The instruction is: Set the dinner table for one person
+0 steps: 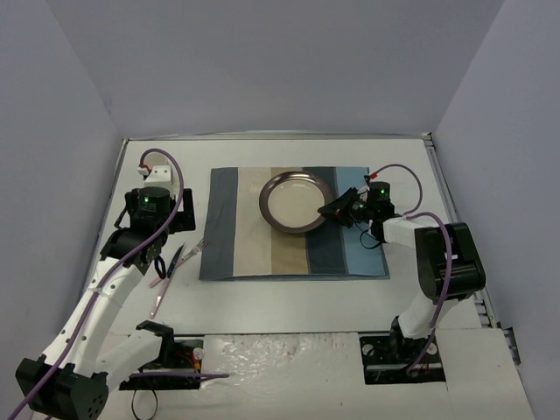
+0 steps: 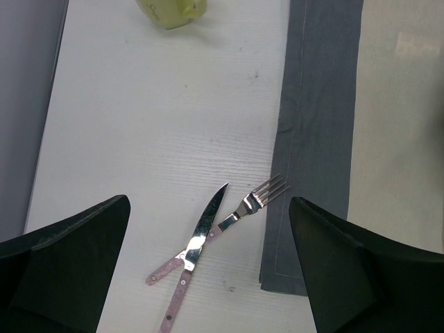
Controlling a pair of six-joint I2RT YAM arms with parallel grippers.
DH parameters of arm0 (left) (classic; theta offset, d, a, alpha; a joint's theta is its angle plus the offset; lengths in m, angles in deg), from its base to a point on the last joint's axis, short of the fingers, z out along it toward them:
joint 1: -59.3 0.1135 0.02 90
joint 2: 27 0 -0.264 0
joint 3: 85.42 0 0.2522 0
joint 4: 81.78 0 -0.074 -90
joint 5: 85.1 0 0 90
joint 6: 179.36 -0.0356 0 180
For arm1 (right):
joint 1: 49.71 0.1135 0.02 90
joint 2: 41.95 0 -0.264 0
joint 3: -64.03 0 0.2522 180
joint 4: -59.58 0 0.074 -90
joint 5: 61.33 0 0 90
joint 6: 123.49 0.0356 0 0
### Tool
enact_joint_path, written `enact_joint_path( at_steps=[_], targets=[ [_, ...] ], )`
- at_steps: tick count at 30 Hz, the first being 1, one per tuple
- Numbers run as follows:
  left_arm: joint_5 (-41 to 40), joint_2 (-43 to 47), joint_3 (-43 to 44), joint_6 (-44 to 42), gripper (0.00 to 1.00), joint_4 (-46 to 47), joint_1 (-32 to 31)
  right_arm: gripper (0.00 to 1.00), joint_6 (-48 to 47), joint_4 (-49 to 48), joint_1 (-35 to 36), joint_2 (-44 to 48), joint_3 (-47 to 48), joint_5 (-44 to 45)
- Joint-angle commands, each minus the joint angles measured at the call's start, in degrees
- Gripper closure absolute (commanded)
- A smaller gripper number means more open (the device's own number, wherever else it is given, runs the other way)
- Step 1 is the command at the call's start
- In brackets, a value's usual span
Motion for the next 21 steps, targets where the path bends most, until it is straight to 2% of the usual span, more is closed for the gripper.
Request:
enact_joint_path(
  at_steps=[1, 21],
  targets=[
    [-1.26, 0.88, 0.59, -0.18, 0.03, 3.24, 0.46, 1.0, 0.07, -13.41, 1.87, 2.37, 0.37, -5.64],
    [-0.84, 0.63, 0.41, -0.27, 0.03, 3.33, 0.46, 1.0, -1.72, -20.22, 2.67, -3.63, -1.92, -6.87]
  ],
)
